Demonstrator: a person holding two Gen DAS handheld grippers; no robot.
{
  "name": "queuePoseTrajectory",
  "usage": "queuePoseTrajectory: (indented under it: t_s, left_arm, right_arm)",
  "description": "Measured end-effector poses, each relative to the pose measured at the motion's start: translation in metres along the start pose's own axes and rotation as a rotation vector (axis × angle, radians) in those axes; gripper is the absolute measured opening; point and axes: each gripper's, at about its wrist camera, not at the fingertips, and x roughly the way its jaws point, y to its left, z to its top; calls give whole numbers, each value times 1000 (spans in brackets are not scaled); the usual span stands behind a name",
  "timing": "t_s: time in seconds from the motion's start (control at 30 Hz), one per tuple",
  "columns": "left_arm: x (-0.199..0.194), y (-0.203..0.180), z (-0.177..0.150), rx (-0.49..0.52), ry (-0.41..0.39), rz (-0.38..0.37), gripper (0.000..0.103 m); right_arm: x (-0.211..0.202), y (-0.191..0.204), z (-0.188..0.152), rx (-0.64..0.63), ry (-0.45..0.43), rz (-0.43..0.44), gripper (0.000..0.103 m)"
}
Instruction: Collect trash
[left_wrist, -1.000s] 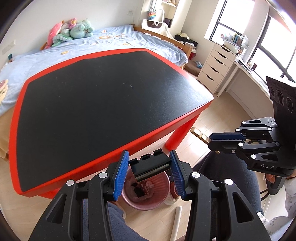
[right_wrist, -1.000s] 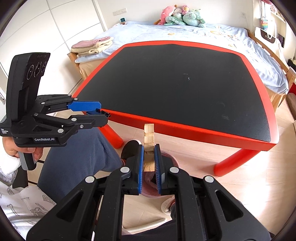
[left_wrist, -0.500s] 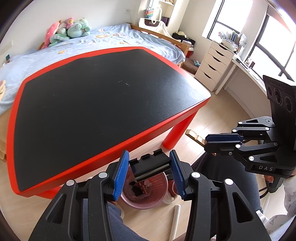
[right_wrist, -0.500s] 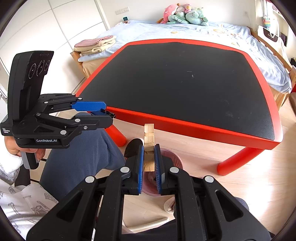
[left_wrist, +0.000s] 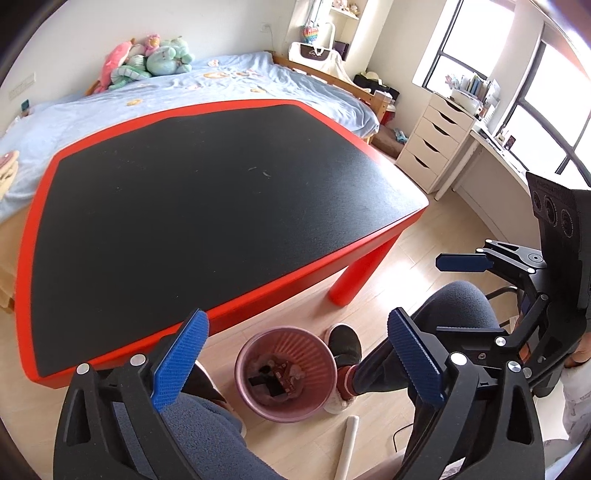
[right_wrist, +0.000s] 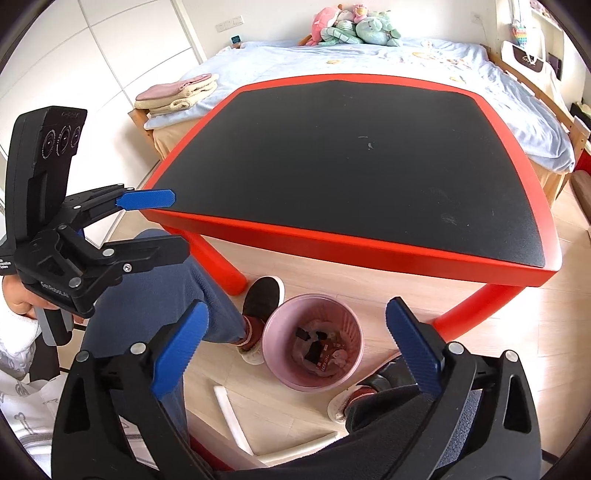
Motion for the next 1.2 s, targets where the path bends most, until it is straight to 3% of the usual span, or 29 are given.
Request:
queuePoseTrajectory:
  t_s: [0.77, 1.2]
  left_arm:
    - [-20, 4, -3, -20, -31, 36, 95]
    - [-30, 29, 28, -63, -73, 104, 95]
  right_arm:
    - [-12, 1, 1, 17, -24, -22, 100]
    - [-30, -10, 55, 1, -108, -66, 100]
